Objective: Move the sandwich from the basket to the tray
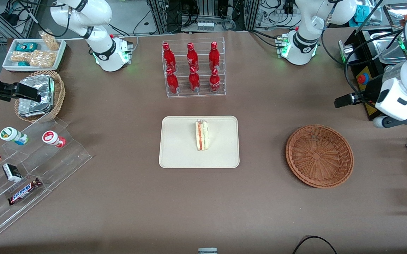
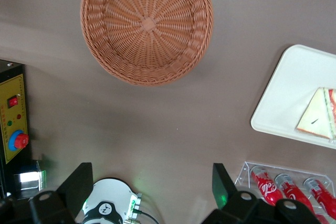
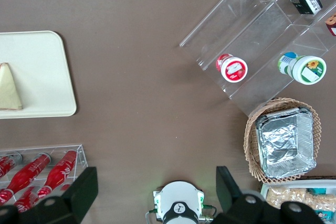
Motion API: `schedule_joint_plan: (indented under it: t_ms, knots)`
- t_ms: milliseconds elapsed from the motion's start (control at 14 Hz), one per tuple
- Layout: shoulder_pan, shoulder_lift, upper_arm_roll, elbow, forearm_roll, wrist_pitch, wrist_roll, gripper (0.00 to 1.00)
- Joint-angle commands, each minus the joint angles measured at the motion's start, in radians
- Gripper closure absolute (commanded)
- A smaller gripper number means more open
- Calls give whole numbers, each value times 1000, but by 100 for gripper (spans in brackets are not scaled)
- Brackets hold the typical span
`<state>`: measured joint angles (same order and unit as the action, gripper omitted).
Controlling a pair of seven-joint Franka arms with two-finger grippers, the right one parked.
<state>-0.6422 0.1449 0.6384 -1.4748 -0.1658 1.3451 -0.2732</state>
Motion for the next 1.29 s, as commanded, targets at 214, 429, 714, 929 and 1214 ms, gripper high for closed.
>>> schedule_joint_plan:
  t_ms: [214,429,714,929,1214]
  knots:
    - [629,-77,-737,4,164,-9,9,0]
    - [737,-140,-851,-54,157,-6,50,0]
    - [745,-177,-861,-87,157,14,92,0]
    - [743,-179,-875,-85,172,20,91,0]
    - [736,-200,-876,-99,206,17,29,0]
